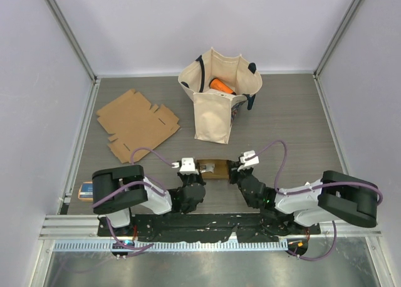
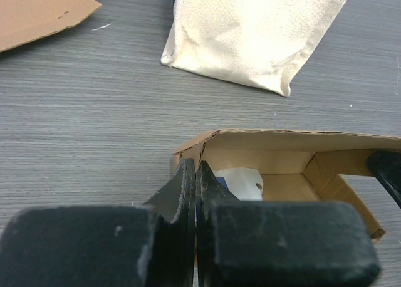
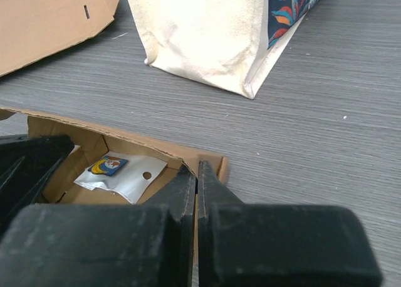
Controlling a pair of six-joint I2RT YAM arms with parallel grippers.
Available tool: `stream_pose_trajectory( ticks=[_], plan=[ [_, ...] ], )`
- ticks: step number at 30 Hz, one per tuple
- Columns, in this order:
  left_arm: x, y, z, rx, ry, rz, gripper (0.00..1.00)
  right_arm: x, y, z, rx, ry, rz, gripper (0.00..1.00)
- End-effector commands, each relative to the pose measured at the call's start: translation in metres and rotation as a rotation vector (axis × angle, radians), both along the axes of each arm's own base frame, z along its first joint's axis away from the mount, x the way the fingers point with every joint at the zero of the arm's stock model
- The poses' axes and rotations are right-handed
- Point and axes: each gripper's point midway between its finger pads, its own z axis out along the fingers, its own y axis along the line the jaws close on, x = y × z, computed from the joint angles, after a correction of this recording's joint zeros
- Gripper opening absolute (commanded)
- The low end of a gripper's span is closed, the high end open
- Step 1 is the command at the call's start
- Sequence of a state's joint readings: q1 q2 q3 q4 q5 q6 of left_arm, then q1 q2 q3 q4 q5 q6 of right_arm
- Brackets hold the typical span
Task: Fold the paper box
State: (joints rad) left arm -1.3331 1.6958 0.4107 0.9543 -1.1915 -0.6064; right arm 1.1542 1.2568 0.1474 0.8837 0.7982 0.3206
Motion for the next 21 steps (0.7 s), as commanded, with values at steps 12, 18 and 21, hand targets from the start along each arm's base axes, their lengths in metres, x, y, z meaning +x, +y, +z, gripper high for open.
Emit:
stream_pose_trajectory(
  ticks=[12, 18, 21],
  plan=[
    [-0.010, 0.004, 0.000, -0.040, -0.027, 0.021, 0.00, -0.030, 0.003, 0.006, -0.007, 0.149, -0.125, 0.46],
    [-0.011, 0.000, 0.003, -0.030, -0.033, 0.019, 0.00, -0.079, -0.014, -0.020, 0.005, 0.499, -0.079, 0.58],
    [-0.011, -0.002, 0.002, -0.020, -0.033, 0.015, 0.00, -0.108, -0.007, -0.025, 0.167, 0.651, 0.015, 0.59]
  ],
)
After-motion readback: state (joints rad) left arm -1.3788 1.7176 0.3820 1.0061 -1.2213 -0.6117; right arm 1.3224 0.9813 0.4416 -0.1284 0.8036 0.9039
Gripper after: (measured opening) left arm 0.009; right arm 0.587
